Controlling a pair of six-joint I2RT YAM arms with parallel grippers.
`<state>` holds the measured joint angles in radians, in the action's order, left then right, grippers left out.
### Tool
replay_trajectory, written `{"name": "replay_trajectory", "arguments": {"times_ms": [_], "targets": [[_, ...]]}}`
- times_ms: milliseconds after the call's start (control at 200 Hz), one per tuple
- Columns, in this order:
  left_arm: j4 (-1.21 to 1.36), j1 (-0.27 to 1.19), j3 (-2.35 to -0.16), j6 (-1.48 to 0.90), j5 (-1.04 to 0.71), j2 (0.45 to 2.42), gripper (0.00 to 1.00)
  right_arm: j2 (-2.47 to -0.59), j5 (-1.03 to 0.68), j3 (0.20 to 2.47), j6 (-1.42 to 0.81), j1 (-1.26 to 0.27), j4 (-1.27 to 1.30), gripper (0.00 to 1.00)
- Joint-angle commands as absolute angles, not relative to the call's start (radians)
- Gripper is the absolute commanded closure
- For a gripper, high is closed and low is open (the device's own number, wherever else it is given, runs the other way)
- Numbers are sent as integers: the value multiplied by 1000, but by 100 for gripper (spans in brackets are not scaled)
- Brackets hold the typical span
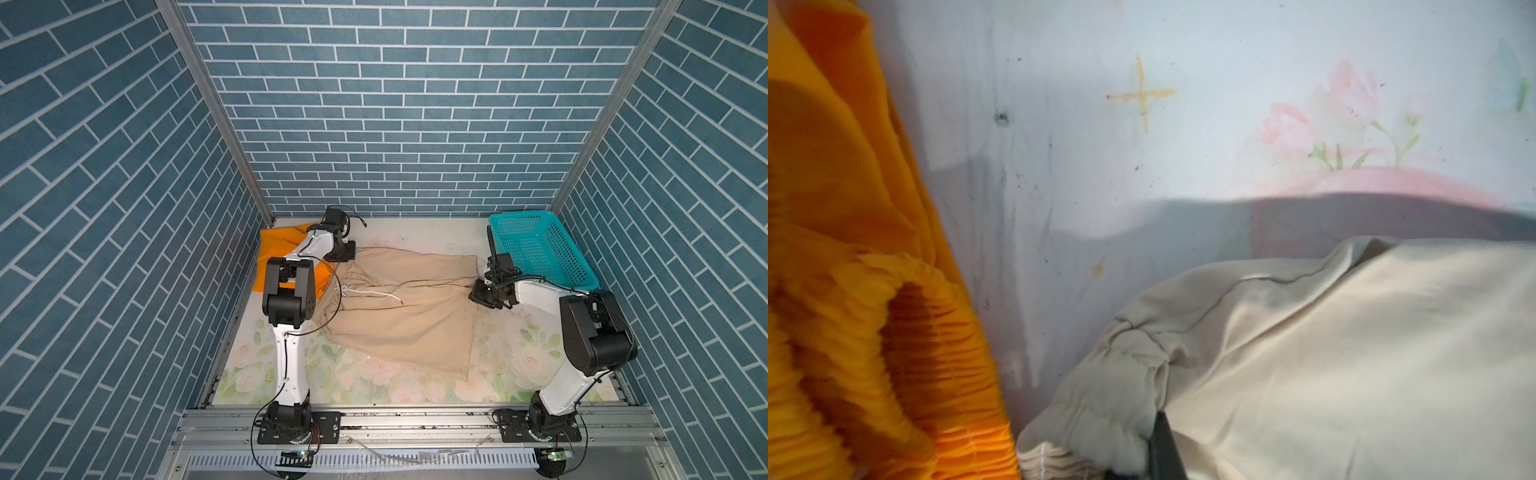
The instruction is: Fold and stack the shorts
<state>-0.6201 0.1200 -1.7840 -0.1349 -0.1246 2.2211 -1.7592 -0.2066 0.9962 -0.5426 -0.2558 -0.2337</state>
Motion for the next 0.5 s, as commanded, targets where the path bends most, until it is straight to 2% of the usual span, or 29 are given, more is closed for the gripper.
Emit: {"name": "replay_trajectory", "arguments": {"times_ms": [0, 70, 105, 145, 175, 350, 495], "targets": [[-663, 114, -1784, -190, -123, 2166, 78, -1791, -206, 1101, -457, -245, -324, 58], [-666, 113, -1762, -199, -134, 2119, 29, -1757, -198, 1125, -451, -245, -361, 50], [-667, 114, -1752, -210, -140, 2093, 14, -1728, -190, 1119, -450, -245, -372, 48], [-675, 114, -1740, -224, -143, 2062, 4, -1695, -183, 1110, -445, -245, -389, 44], [-686, 114, -1733, -234, -137, 2040, 1, -1674, -187, 1100, -439, -243, -404, 41], [-796, 114, -1708, -253, -52, 1915, 0, -1518, -206, 1030, -428, -233, -548, 37], [-793, 106, -1546, -279, -62, 1721, 0, -1304, -242, 887, -511, -251, -641, 36]]}}
